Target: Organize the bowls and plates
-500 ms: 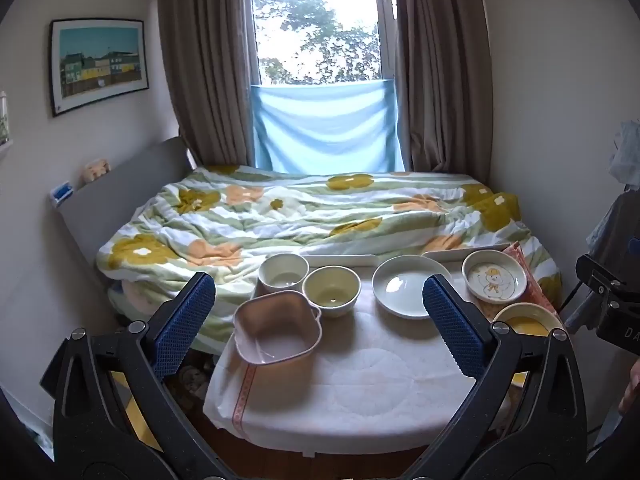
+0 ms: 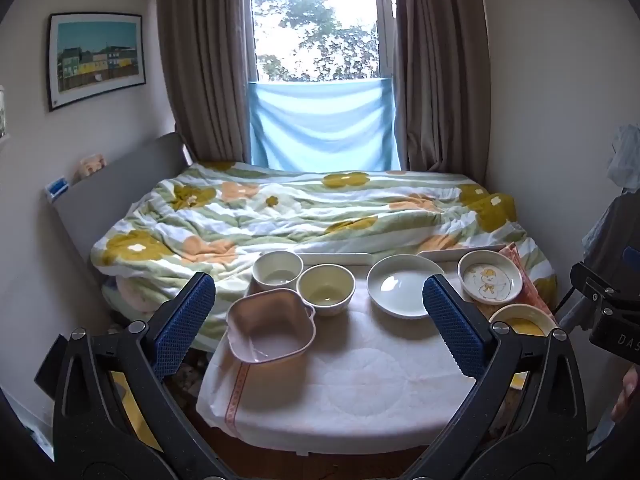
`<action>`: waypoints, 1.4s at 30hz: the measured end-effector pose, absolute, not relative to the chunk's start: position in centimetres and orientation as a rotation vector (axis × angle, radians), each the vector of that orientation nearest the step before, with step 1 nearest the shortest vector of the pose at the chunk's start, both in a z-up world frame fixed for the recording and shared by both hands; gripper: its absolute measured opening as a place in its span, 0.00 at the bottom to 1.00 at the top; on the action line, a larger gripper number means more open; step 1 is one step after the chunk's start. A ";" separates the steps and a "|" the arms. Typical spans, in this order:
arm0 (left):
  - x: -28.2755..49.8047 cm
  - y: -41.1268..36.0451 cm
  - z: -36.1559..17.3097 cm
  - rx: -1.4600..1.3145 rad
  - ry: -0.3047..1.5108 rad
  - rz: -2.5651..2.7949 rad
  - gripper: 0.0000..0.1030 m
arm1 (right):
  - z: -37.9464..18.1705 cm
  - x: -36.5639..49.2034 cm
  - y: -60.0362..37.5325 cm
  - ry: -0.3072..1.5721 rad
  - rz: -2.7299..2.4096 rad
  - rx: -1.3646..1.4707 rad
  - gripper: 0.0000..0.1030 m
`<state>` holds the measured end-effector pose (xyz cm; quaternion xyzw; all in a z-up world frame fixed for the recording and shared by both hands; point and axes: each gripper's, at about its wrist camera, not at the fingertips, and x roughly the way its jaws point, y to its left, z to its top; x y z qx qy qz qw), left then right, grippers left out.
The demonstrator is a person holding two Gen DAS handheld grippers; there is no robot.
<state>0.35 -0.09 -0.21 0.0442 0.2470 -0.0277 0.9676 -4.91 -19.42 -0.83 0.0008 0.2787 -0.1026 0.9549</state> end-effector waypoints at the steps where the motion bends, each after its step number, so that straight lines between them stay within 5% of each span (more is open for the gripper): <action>1: 0.3 -0.1 -0.2 0.088 0.499 -0.058 1.00 | -0.8 -4.7 -19.2 0.566 -0.215 0.006 1.00; 42: 1.3 -0.3 -0.6 0.107 0.501 -0.052 1.00 | -0.9 -4.1 -19.3 0.562 -0.218 0.012 1.00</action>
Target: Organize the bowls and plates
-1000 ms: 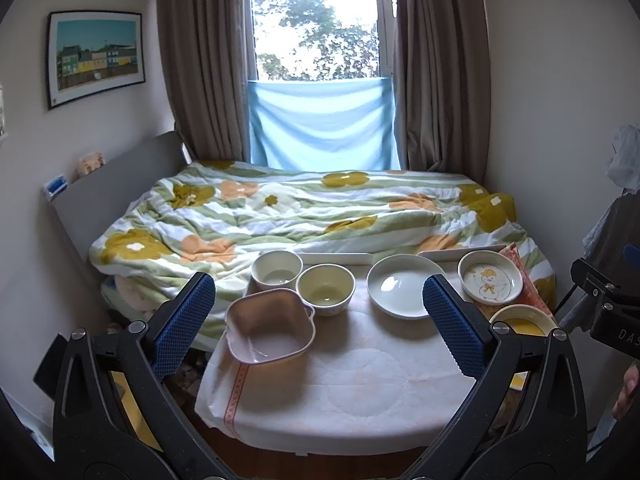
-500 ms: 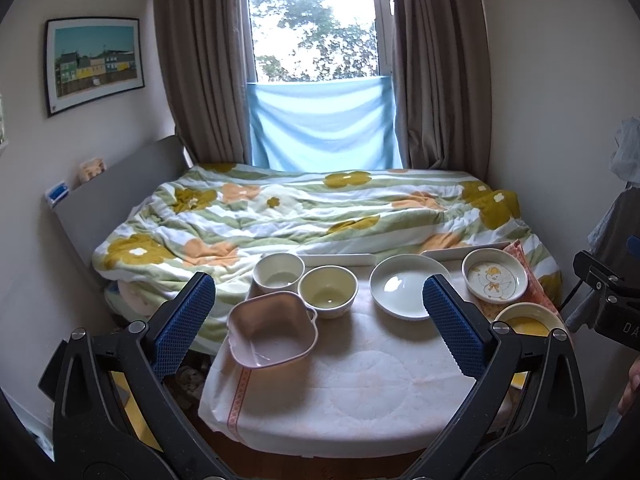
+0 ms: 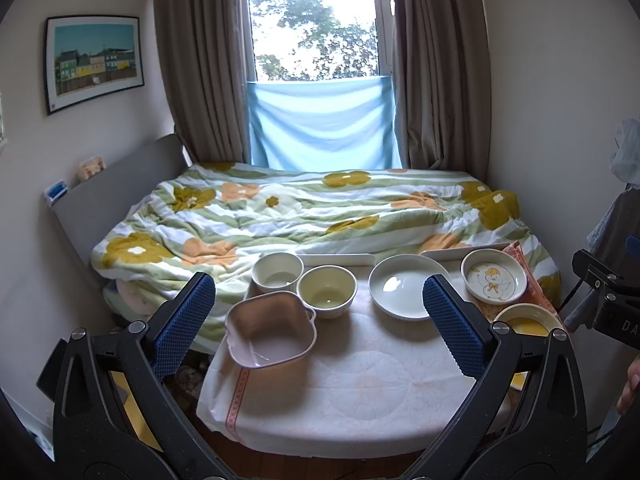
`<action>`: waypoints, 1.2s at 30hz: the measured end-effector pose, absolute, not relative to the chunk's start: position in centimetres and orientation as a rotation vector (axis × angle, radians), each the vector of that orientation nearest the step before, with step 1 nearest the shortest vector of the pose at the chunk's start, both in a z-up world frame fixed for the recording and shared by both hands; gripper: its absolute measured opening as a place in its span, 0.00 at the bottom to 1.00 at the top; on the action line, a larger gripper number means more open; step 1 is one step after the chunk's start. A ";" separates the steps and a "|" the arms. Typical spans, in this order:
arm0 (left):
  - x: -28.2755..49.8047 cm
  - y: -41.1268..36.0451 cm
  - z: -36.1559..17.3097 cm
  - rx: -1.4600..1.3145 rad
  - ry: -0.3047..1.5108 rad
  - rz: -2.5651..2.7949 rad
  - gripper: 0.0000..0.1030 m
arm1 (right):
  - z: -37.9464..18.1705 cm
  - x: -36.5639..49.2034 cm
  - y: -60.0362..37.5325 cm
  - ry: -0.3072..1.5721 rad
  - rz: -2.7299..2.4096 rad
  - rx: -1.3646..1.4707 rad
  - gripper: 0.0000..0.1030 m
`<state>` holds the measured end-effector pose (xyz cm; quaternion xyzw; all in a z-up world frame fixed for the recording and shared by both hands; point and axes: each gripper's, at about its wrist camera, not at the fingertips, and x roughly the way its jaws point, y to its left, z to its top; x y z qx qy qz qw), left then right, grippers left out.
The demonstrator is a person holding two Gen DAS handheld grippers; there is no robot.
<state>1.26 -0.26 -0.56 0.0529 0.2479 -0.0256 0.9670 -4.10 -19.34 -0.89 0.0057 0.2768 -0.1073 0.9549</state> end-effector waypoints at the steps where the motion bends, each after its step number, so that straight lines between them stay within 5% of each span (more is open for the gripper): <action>1: 1.3 -0.2 -0.6 0.107 0.501 -0.052 1.00 | -0.8 -4.2 -19.3 0.562 -0.218 0.010 1.00; 36: 1.3 -0.5 -0.5 0.104 0.500 -0.049 1.00 | -0.3 -3.3 -19.4 0.559 -0.207 0.016 1.00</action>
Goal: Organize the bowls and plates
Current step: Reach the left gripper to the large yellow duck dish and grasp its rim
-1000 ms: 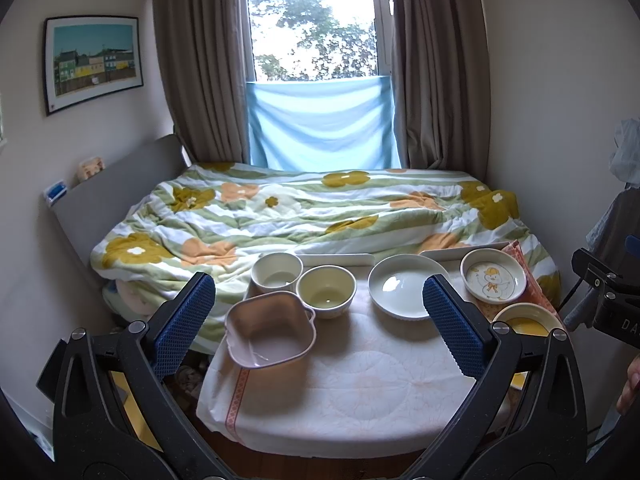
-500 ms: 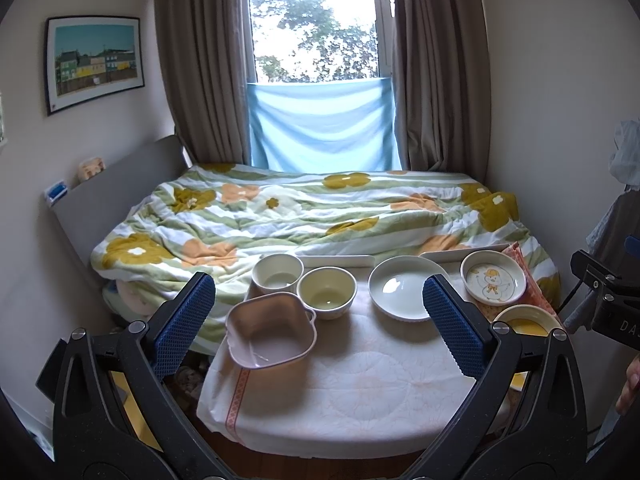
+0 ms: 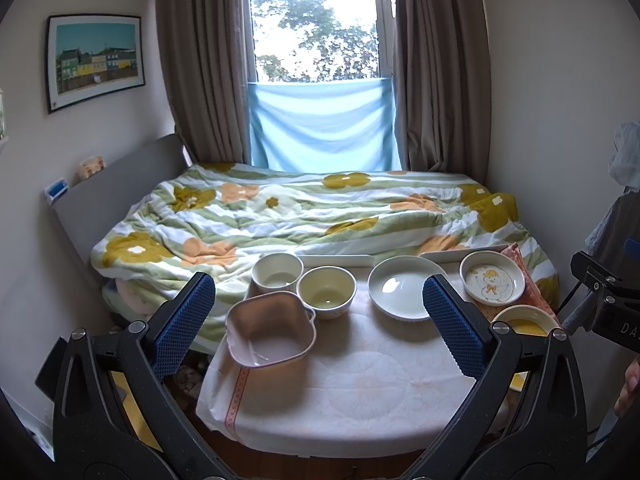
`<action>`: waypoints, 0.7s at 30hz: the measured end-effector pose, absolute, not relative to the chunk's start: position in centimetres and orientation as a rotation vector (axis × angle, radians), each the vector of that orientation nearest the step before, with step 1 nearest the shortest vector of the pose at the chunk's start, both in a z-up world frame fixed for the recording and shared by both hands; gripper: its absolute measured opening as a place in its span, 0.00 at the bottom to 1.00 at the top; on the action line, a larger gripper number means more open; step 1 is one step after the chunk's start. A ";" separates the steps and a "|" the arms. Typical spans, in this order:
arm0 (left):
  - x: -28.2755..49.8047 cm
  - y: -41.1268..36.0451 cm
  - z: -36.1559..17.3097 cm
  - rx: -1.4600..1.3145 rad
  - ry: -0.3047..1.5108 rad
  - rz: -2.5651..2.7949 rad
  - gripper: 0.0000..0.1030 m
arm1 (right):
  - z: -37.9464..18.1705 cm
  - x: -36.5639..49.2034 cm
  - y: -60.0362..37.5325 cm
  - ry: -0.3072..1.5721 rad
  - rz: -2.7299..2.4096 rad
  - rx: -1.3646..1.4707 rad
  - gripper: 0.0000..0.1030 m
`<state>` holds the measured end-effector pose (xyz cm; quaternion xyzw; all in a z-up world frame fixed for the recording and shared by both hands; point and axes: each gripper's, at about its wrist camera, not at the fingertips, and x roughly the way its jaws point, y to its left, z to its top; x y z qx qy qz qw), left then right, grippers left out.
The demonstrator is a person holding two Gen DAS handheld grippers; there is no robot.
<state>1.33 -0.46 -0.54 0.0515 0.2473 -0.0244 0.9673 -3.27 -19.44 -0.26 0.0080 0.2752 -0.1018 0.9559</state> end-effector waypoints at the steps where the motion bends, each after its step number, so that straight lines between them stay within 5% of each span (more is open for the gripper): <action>1: 1.4 -0.5 -0.5 0.106 0.500 -0.048 1.00 | -0.3 -3.3 -19.5 0.558 -0.205 0.015 1.00; 13: 2.3 -2.8 -1.2 0.138 0.544 -0.196 1.00 | -1.3 -4.4 -20.1 0.584 -0.218 0.075 1.00; 21: 6.2 -9.9 -7.5 0.246 0.722 -0.396 1.00 | -6.6 -6.1 -25.1 0.704 -0.366 0.135 1.00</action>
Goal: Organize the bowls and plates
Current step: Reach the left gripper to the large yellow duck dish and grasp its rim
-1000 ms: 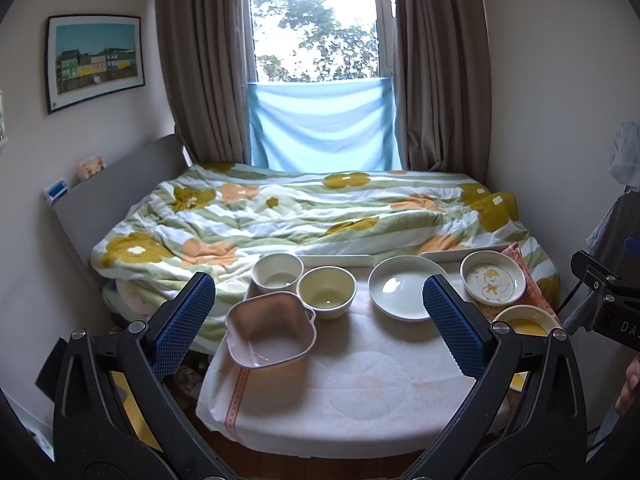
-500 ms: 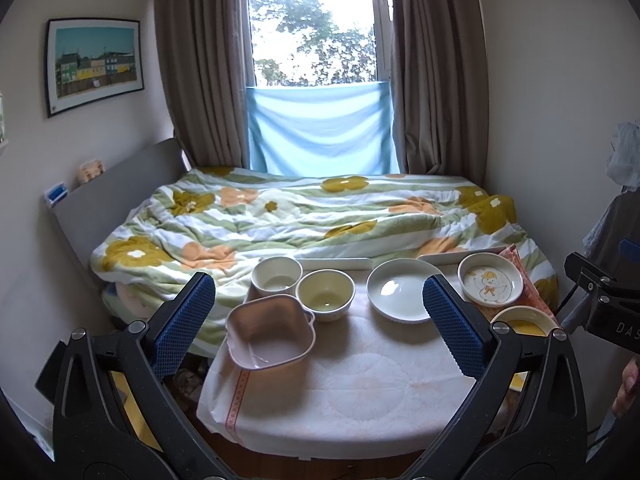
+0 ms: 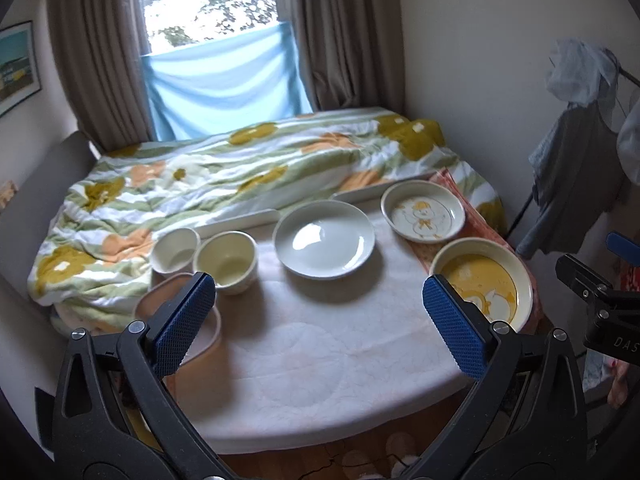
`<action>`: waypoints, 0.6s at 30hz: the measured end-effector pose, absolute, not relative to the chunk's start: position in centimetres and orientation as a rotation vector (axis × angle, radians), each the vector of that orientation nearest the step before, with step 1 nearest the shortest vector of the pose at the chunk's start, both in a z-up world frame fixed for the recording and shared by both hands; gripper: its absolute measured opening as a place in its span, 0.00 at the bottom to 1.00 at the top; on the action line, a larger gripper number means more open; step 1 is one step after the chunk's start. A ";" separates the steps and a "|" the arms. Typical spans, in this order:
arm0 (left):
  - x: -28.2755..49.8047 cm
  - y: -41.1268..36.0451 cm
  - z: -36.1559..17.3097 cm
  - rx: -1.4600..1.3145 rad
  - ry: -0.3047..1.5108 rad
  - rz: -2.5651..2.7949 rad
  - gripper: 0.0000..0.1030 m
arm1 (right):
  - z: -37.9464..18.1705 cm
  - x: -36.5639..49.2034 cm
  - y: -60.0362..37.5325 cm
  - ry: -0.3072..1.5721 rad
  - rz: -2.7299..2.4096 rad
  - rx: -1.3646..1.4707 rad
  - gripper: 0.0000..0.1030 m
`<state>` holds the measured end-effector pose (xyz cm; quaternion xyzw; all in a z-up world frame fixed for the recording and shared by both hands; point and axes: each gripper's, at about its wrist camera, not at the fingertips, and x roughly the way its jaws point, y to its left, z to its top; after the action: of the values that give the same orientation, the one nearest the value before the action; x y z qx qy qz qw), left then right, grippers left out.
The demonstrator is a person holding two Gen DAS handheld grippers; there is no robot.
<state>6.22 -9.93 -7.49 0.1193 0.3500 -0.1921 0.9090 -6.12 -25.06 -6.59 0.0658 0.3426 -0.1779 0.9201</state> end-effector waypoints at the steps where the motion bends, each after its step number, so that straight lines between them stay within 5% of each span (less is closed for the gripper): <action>1: 6.6 -11.1 -8.5 0.258 0.750 -0.420 1.00 | -7.5 -6.6 -26.1 0.719 -0.376 0.151 1.00; 11: 9.9 -22.1 -21.8 0.302 1.033 -0.637 1.00 | -17.3 -8.2 -36.8 0.856 -0.357 0.350 0.98; 18: 12.0 -26.2 -28.2 0.310 1.173 -0.663 0.88 | -23.6 -6.1 -41.9 0.933 -0.207 0.525 0.65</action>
<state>12.02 -26.17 -28.20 0.1430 0.5411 -0.3055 0.7704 -6.14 -41.87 -23.61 0.2495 0.4436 -0.0984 0.8552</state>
